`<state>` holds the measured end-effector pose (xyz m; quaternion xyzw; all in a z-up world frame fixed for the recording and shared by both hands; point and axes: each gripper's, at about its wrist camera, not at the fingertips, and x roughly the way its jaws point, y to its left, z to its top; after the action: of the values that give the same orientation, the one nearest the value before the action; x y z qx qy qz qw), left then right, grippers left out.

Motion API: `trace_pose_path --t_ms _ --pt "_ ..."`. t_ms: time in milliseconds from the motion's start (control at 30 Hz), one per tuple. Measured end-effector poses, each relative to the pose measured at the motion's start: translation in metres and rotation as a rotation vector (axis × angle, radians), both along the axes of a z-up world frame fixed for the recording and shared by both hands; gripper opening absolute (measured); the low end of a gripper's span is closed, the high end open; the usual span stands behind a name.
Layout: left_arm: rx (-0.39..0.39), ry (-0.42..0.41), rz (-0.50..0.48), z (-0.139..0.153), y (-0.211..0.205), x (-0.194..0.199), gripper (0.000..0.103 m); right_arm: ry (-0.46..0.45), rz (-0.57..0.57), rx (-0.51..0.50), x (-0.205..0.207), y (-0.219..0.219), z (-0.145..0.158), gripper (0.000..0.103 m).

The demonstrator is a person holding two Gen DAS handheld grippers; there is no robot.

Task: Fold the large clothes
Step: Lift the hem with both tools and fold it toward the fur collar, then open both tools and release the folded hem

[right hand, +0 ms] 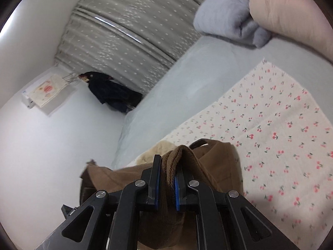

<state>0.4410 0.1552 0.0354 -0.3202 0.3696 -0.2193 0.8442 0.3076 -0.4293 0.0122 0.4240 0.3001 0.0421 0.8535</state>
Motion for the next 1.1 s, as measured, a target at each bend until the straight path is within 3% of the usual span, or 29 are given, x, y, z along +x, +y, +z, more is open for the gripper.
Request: trace_pose_path --t_ms 67,167,267,367,400,433,467,500,667,900,1000,1100 --pt "0.045 0.077 0.008 -0.03 -0.013 0.026 0.013 0.056 -0.006 -0.009 0.024 -0.002 -0.02 0.012" --pt "0.067 0.173 0.061 -0.067 -0.02 0.054 0.022 0.126 -0.031 -0.01 0.052 -0.006 -0.052 0.027" --pt "0.015 0.237 0.089 -0.09 -0.016 0.066 0.025 0.138 -0.065 0.047 0.062 -0.021 -0.072 0.034" --pt "-0.079 0.261 0.089 -0.096 -0.006 0.065 0.027 0.134 -0.08 0.044 0.057 -0.031 -0.071 0.04" --pt "-0.093 0.24 0.084 -0.092 -0.001 0.06 0.036 0.122 -0.078 0.006 0.052 -0.03 -0.065 0.048" --pt "-0.085 0.216 0.094 -0.085 0.002 0.054 0.054 0.115 -0.073 -0.042 0.046 -0.028 -0.059 0.055" --pt "-0.076 0.199 0.103 -0.081 0.005 0.05 0.062 0.108 -0.062 -0.077 0.041 -0.026 -0.054 0.058" --pt "-0.049 0.167 0.125 -0.073 0.01 0.041 0.074 0.101 -0.048 -0.107 0.037 -0.023 -0.048 0.058" --pt "0.091 0.16 0.087 -0.055 0.009 0.017 0.076 0.104 0.069 -0.277 0.011 0.01 -0.032 0.058" --pt "0.47 0.056 -0.215 -0.036 -0.052 -0.043 0.076 0.187 0.293 -0.597 -0.013 0.093 -0.047 0.058" --pt "0.546 0.03 -0.318 -0.041 -0.082 -0.052 0.077 0.224 0.344 -0.819 -0.011 0.129 -0.055 0.059" --pt "0.638 0.04 -0.357 -0.05 -0.107 -0.044 0.077 0.258 0.363 -0.951 0.004 0.148 -0.064 0.058"
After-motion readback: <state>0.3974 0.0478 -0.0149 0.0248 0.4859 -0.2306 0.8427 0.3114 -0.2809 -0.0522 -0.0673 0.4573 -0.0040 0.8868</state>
